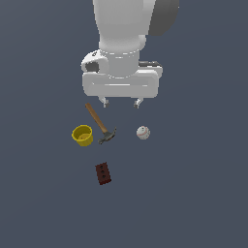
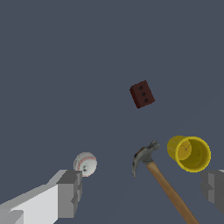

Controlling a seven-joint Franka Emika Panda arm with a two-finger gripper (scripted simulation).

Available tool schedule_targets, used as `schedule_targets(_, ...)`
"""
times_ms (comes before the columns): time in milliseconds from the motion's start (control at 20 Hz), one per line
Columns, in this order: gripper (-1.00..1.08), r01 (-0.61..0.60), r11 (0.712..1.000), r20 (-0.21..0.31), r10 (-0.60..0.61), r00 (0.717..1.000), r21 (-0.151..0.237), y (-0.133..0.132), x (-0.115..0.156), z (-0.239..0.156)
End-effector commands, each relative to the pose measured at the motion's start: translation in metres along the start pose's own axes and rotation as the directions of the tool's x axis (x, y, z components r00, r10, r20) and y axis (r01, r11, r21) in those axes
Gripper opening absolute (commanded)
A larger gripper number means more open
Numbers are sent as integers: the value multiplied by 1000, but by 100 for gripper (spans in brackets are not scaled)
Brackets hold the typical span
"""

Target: Pick up a designated object from a clutter of objects.

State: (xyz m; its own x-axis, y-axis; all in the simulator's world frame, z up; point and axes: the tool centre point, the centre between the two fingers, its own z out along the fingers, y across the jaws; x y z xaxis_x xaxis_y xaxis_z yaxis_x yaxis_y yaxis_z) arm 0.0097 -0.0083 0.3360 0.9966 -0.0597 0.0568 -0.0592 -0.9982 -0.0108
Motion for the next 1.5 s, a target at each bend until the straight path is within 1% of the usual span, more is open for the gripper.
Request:
schedule_targets(0, 100, 0, 1000, 0, 0, 1000, 0, 0, 0, 0)
schedule_targets(150, 100, -3, 1000, 1, 3, 1000, 1, 4, 0, 0)
schedule_targets(450, 100, -22, 1000, 6, 22, 1000, 5, 25, 2, -2)
schedule_targets(850, 100, -17, 1000, 6, 17, 1000, 4, 28, 1, 2)
schedule_targets(1150, 100, 15, 1000, 9, -15, 1000, 2, 40, -6, 24)
schedule_targets(1450, 100, 72, 997, 15, -72, 997, 0, 62, -20, 61)
